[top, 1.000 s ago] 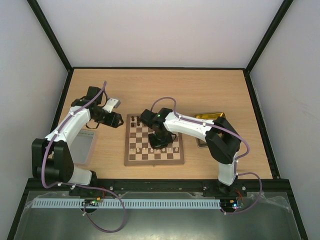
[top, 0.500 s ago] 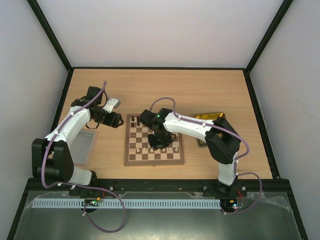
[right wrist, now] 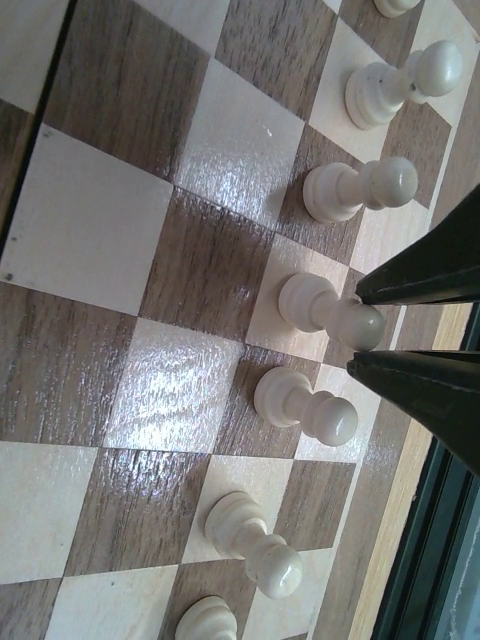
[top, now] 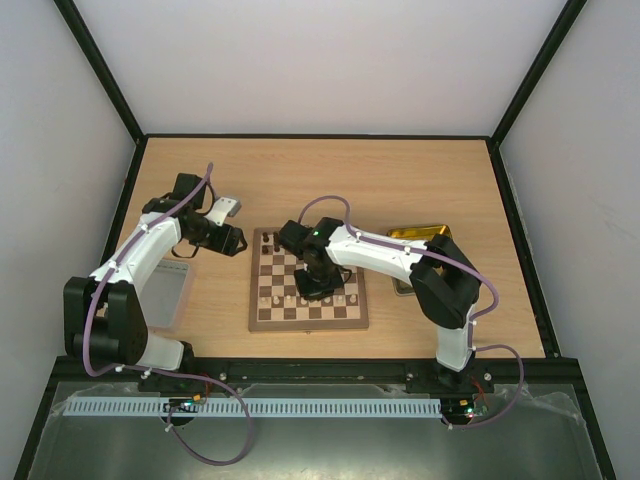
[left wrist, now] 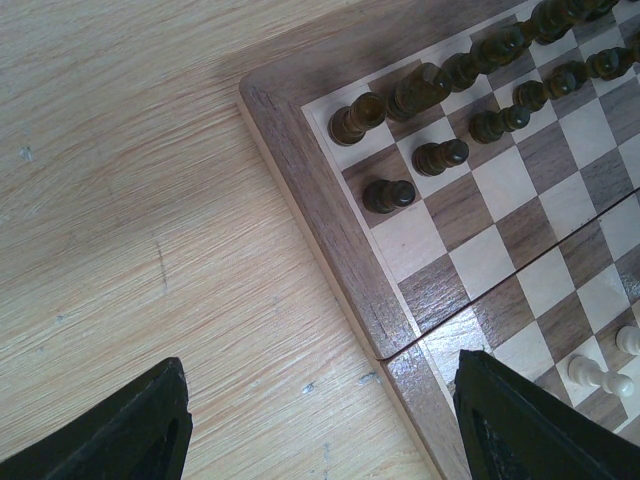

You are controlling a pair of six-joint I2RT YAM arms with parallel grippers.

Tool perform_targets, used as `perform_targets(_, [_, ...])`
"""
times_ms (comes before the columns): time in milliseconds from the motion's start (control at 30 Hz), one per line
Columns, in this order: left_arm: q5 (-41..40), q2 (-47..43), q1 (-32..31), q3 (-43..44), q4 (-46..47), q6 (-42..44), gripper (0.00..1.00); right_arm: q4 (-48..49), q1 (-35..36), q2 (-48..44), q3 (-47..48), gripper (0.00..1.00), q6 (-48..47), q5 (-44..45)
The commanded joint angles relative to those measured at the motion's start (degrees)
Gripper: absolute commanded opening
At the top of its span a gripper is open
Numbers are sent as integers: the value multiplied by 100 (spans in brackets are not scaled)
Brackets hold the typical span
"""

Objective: Set up the chess pieces on the board
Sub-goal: Place the chess piece on the chessboard, then pick up the chess piece from the storage box.

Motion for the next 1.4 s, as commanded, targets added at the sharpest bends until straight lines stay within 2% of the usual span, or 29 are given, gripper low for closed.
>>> perform_targets(0, [53,-39,-29,-69,-4,-1,73,-18,66,98,11,12,-14,-11])
perform_targets(233, [50,-65,-29,-71,-4,4,73,-18,71,81,-13,25,38,24])
perform_targets(433, [46,-80,-29,-77,3,0,73,-66,70,49,1,26,58,96])
perform_targets(833, [82,-82,-29,-58,-4,8,73,-865,-177,-403,562,24,152,994])
perform_targets(1033, [9,-49,-29,-13,-17,7,73,-1078,-866,-1009,625,23,206,1532])
perform_targets(1133, [-350,85,-29,123,-164,186,72,-813,-1346,-1548,231,20,284,1564])
perform_targets(1200, [-727,169,-29,207,-323,456,72,-567,-1730,-1929,-136,27,299,1560])
perform_targets(1267, [-1080,247,-9,321,-555,604,72,-451,-2161,-2232,-502,29,266,1666])
perform_targets(1367, [-1004,249,93,615,-1023,778,72,-122,-2892,-2637,-980,29,144,1550])
